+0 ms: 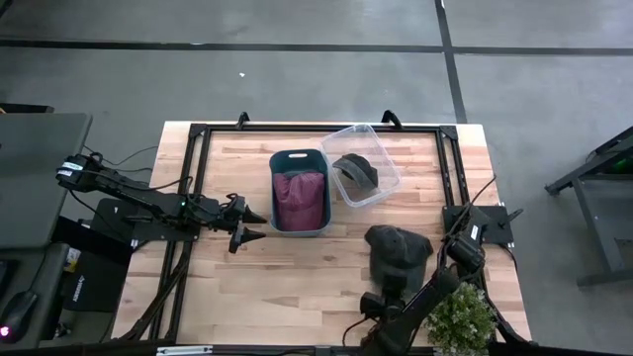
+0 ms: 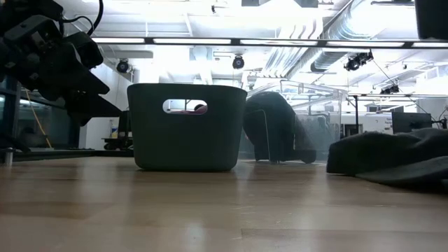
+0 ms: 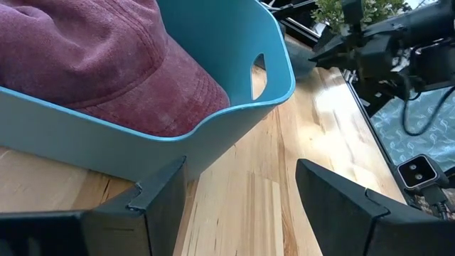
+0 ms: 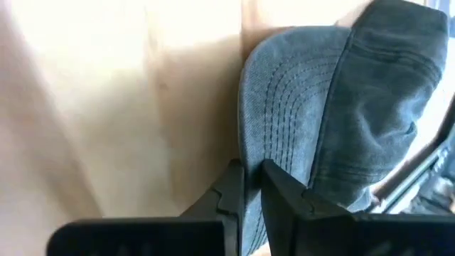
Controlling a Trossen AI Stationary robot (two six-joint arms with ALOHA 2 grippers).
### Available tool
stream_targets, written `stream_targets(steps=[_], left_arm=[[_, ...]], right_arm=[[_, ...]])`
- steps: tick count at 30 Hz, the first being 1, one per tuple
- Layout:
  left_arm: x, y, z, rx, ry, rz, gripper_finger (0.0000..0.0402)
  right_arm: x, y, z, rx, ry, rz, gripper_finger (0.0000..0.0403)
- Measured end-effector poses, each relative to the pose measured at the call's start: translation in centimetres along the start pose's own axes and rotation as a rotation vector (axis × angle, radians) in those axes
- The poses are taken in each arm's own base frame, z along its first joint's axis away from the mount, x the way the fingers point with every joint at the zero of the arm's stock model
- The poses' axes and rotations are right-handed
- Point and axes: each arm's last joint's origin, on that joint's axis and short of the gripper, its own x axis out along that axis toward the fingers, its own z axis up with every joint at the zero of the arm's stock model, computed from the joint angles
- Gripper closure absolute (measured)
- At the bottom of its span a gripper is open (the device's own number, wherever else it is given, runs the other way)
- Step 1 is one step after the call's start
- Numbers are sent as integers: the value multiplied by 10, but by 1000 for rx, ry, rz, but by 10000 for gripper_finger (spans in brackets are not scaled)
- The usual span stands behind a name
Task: Pick & Place hat
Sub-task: Put the black cap into the transparent bin
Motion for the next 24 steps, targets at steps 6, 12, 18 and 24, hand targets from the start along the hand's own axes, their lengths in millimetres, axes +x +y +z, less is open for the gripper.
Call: stream_targets(steps=[6,12,18,24], left_arm=[[0,0,0,0,-1,0,156],[0,0,0,0,0,0,156],[0,0,0,0,-1,0,156],[0,0,0,0,-1,0,156]], right_arm=[[-25,-7,16,20,-116,57,393],[-54,-18,32,21,-232,122,393],[-85,-31,42,56,-359,182,397],[-106,-43,46,74,-448,213,397]])
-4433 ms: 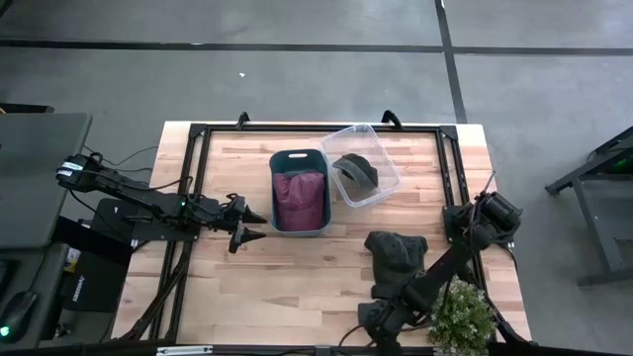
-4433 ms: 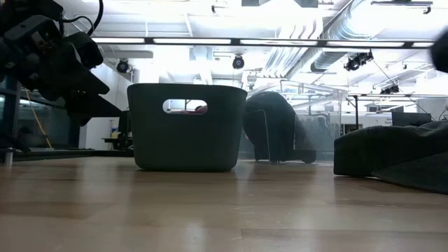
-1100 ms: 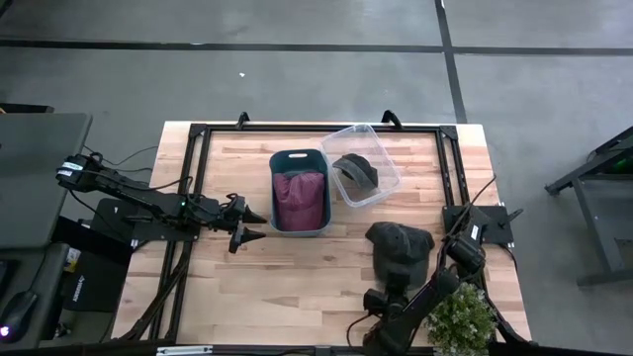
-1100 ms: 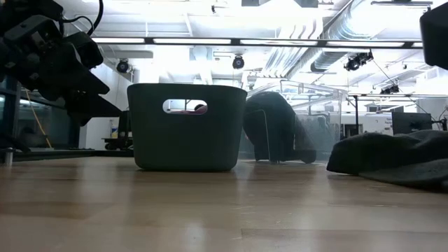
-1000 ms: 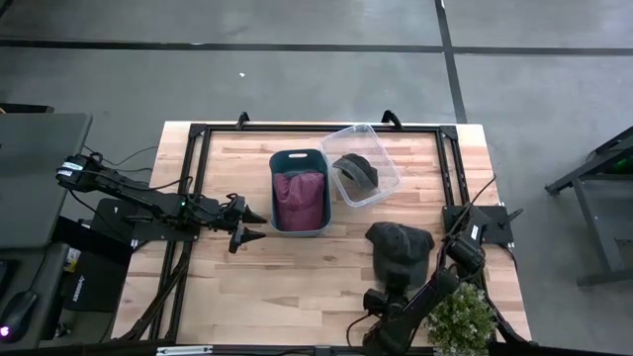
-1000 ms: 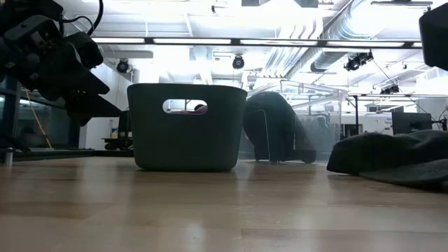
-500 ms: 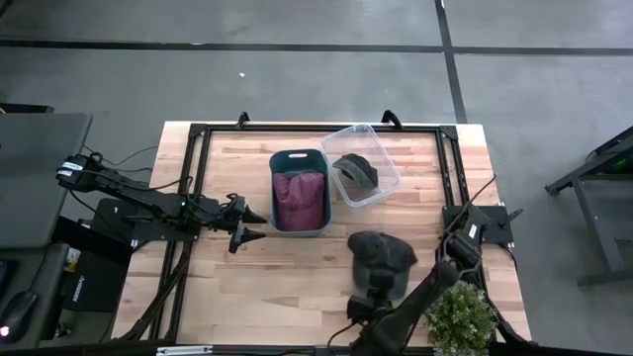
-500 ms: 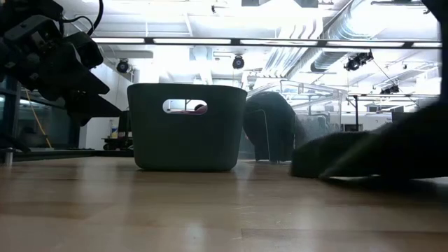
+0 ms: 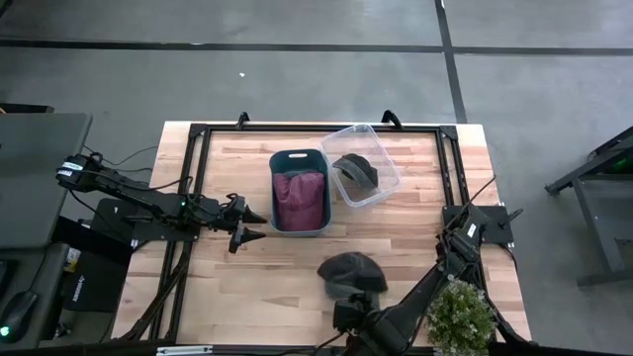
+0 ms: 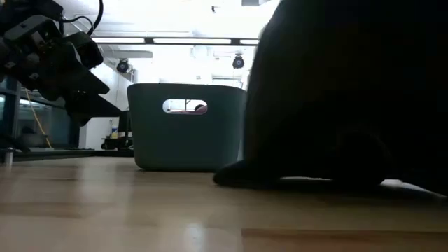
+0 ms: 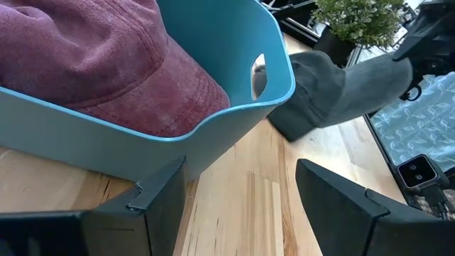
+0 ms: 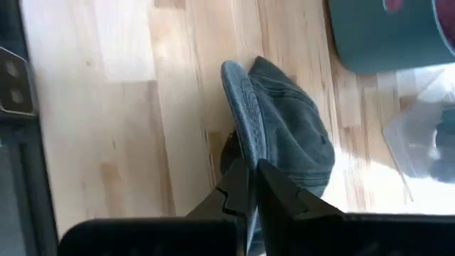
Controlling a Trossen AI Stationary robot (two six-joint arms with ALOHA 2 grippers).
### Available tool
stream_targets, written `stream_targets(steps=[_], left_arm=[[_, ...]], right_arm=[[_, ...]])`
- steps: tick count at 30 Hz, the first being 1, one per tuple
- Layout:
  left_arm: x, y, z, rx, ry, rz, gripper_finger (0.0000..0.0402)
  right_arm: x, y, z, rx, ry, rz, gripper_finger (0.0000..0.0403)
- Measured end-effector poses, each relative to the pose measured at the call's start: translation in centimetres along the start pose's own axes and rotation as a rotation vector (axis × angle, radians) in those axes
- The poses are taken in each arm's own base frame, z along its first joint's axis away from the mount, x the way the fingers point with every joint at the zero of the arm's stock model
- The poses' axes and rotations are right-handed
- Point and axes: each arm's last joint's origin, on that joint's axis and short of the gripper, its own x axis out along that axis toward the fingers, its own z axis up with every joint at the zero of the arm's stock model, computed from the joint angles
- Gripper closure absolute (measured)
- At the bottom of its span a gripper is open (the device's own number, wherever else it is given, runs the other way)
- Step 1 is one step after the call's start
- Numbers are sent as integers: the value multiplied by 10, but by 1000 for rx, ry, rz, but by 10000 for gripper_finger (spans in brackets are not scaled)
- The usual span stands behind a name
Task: Pick & Place hat
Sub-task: Put the black cap into the transparent bin
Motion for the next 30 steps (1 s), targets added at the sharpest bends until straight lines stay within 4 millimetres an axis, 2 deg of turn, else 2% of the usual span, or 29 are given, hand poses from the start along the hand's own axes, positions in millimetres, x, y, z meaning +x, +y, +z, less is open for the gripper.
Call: stream_targets(steps=[10,19,25,30], left_arm=[[0,0,0,0,0,1,156],[0,0,0,0,0,0,156],[0,0,0,0,0,1,156],[0,0,0,0,0,0,156]], right_arm=[[-5,-6,5,-17,-12,12,397],[-14,-21,12,-24,-37,11,398],[-37,-47,20,20,-119,6,398],[-60,-78,27,38,-214,-23,398]])
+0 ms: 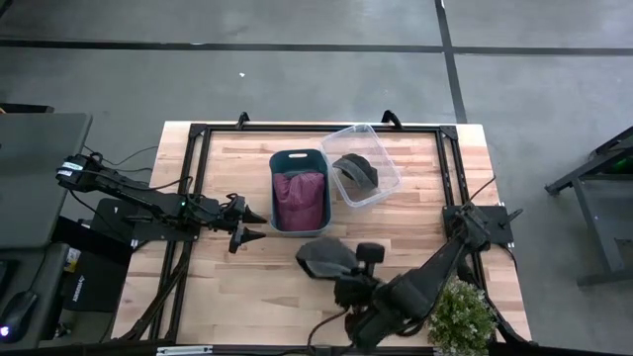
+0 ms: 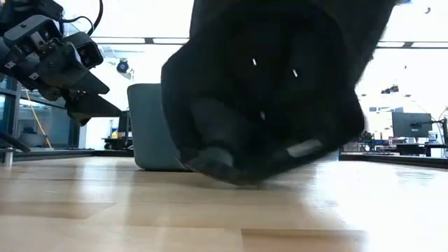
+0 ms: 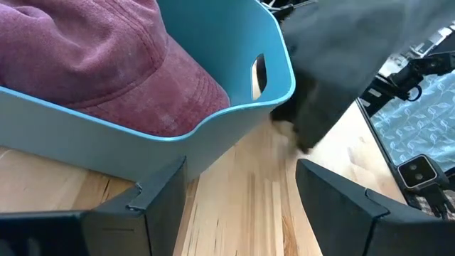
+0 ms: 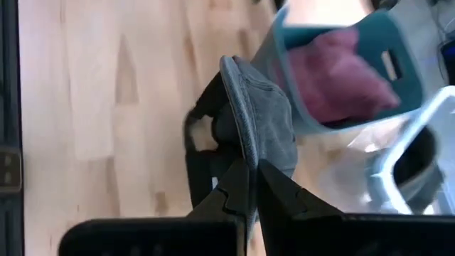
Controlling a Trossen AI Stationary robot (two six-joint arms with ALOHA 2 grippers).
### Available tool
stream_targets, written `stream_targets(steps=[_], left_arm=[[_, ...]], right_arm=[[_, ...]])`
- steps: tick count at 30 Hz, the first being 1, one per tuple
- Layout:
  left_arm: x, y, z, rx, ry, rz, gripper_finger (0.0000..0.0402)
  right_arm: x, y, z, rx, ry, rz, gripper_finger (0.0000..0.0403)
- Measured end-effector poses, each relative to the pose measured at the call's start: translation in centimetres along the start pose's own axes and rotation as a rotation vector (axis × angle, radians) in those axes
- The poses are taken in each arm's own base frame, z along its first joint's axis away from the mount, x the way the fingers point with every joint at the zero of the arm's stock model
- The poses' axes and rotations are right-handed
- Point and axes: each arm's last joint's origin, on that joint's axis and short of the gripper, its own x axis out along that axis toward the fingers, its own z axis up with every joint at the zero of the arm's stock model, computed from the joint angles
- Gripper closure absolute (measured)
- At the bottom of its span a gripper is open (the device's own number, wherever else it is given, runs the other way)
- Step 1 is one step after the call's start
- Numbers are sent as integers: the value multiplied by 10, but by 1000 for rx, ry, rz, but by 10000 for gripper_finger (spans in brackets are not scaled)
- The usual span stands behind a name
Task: Pick & Place hat
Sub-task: Put the black cap into the transparent bin
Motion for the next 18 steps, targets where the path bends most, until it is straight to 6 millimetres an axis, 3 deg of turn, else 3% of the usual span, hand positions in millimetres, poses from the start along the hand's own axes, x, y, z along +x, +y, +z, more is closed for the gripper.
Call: stream_targets(steps=[8,18], left_arm=[[0,0,0,0,0,0,156],[0,0,0,0,0,1,156]], right_arm=[[-41,-61,13,65,-134,-20,398],[-98,-149,11,168,-343,-132,398]])
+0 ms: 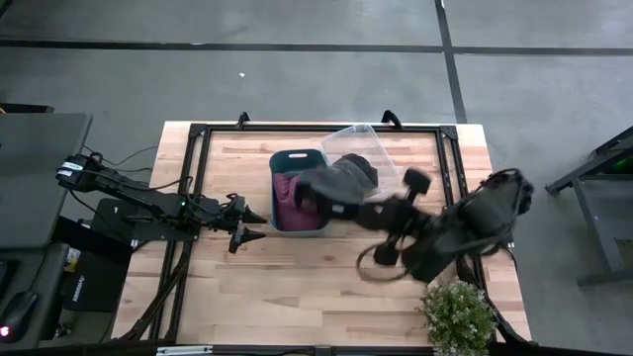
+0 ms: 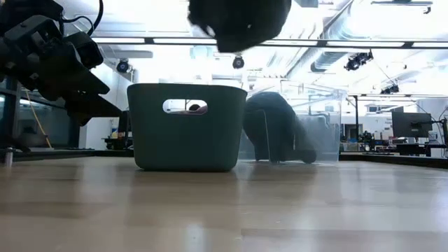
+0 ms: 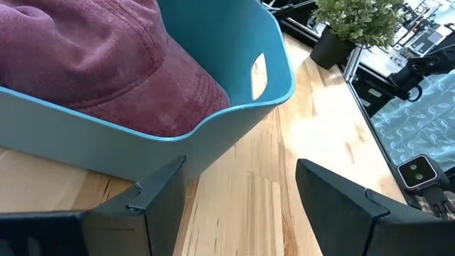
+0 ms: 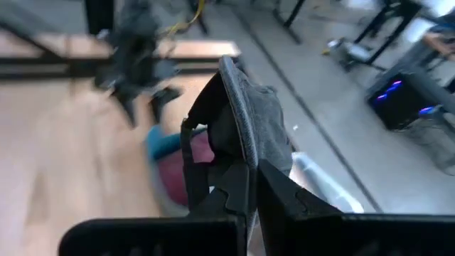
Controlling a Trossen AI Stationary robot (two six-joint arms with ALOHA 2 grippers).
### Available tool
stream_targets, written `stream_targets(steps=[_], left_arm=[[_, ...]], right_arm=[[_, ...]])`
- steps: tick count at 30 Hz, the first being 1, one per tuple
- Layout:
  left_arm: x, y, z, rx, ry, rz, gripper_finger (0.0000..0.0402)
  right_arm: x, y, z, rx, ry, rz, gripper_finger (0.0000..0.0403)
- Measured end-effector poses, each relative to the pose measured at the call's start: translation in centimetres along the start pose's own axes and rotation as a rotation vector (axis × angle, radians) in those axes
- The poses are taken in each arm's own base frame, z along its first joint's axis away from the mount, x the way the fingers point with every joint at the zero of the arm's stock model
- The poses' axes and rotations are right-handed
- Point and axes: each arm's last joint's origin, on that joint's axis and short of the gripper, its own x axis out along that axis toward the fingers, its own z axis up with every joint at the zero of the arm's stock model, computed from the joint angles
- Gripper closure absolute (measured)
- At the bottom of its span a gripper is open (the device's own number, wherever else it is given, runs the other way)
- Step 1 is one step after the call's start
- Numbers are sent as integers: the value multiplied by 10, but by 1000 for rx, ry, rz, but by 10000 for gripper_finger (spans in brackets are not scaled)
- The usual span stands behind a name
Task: Pick & Place hat
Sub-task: Put the black cap into the transparent bin
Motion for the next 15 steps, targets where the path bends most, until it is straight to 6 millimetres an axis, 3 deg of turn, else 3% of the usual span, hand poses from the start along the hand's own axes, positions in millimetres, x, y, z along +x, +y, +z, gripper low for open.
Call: stream_targets(steps=[6,15], left_arm=[[0,0,0,0,0,-1,156],[0,0,0,0,0,-1,156]], right_arm=[[-2,-48,9,71,-34,-87,398],[30,-91,17,113,66,-154,399]])
